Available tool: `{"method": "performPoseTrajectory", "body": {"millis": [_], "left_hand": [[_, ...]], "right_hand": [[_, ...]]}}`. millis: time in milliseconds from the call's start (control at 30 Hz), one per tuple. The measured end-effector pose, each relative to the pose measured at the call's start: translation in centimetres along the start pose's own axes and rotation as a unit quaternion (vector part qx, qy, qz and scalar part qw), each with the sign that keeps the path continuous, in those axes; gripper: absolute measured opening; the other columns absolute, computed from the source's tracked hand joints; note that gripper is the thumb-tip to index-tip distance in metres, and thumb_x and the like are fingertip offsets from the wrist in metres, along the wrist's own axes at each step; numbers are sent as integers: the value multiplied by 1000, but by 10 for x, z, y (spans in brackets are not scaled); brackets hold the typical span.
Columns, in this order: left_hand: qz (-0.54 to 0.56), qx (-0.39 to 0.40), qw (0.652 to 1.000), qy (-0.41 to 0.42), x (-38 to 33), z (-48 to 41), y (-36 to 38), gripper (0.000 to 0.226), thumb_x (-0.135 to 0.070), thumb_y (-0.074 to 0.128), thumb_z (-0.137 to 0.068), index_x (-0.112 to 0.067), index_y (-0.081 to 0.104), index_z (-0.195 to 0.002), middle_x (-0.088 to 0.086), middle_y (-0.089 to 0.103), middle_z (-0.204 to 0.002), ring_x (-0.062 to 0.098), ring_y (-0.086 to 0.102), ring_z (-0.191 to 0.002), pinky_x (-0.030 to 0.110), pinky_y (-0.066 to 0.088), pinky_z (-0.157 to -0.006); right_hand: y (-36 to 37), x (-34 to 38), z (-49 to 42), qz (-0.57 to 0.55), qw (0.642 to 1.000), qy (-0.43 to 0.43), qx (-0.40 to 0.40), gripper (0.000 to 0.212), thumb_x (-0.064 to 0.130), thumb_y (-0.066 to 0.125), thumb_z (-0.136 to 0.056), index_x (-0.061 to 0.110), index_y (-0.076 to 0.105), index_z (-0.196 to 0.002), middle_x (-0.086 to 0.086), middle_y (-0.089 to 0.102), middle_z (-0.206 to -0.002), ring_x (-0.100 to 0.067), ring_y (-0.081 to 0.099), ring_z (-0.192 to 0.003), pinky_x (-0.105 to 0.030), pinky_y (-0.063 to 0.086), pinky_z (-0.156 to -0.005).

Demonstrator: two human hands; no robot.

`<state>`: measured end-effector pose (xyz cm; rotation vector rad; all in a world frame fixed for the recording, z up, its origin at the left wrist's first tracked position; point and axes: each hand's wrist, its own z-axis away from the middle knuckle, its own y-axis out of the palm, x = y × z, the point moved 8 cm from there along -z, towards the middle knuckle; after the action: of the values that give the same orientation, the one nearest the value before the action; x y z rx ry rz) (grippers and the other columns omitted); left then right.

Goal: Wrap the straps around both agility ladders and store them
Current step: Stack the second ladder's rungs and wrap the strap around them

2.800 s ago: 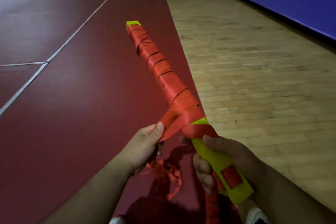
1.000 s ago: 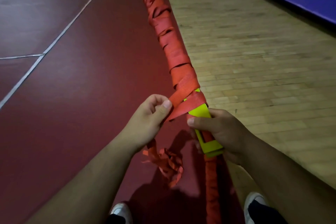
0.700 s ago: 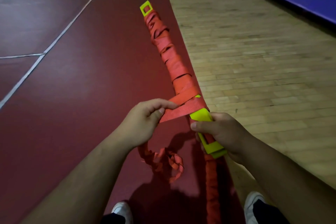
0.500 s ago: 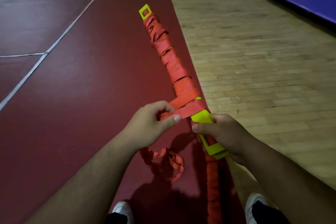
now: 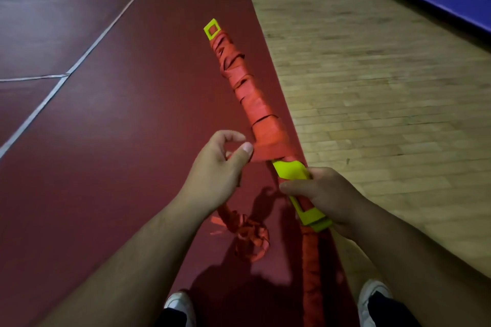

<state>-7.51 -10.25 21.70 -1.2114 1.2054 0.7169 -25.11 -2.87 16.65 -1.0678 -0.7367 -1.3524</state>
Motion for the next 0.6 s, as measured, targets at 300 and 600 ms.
{"method": "performPoseTrajectory", "body": {"millis": [300,600], "left_hand": [[74,77,994,-30,25,6,19,38,-45,47,-94,-14,56,-75,1,53,-64,16,45,-59,30,37,-58],[411,269,864,-107,20,16,54,80,-54,75,-77,-4,51,-134,1,50,-81,1,27,-49,23,14,-48]], "right_hand": [[30,25,29,-147,980,9,134,39,26,78,-67,2,64,-95,-16,62,-69,-27,54,-50,-34,47,-52],[67,18,58,-337,856,123,373,61,36,95,-58,10,62,-102,-5,60,-64,-16,59,-46,-31,54,-52]]}}
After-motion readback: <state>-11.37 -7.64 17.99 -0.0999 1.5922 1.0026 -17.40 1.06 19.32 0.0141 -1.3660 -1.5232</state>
